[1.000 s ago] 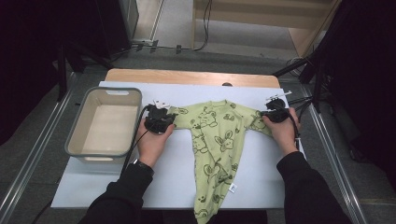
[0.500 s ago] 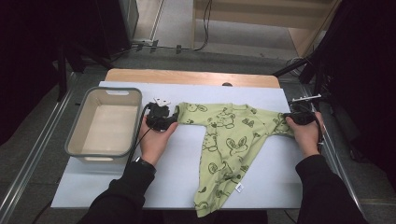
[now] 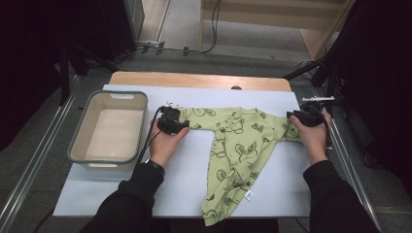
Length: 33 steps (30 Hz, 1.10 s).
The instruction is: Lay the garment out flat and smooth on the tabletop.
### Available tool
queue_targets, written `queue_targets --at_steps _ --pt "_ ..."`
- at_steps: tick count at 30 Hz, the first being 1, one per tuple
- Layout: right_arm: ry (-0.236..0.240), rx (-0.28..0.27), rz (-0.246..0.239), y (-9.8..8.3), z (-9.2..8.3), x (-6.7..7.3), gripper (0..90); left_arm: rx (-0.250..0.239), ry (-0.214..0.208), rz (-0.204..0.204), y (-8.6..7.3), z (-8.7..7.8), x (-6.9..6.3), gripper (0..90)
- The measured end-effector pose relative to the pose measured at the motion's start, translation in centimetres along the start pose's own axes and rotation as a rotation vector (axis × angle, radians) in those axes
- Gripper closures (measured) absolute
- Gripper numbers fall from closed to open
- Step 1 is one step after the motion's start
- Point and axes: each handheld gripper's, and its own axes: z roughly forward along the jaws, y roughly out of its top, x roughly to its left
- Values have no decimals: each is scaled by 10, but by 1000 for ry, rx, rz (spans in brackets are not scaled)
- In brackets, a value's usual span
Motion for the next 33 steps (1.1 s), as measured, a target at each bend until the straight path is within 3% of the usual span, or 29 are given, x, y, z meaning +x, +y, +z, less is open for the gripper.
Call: queue_targets --at_steps 1,3,7,11,20,22,24,27,33 --pt "15 -6 -18 3 1 6 608 -5 4 -5 0 1 0 544" --pt "63 -5 -46 10 8 25 608 -5 27 24 -1 2 -2 564" --pt "125 13 -108 20 30 64 592 -14 69 67 -3 3 -2 680" --pt "165 32 -134 25 53 96 575 -12 60 48 -3 3 3 757" --pt "172 70 -93 32 80 120 524 -37 28 19 -6 1 11 873" --pt "188 74 -89 32 83 123 576 -33 26 18 -7 -1 11 891" --pt "197 71 -108 32 85 129 729 -28 23 9 -7 -2 12 896" --pt "190 93 -134 36 87 135 854 -29 16 -12 -10 -5 13 898" --pt "180 110 -147 48 93 144 883 -32 49 -21 -15 -12 16 899"
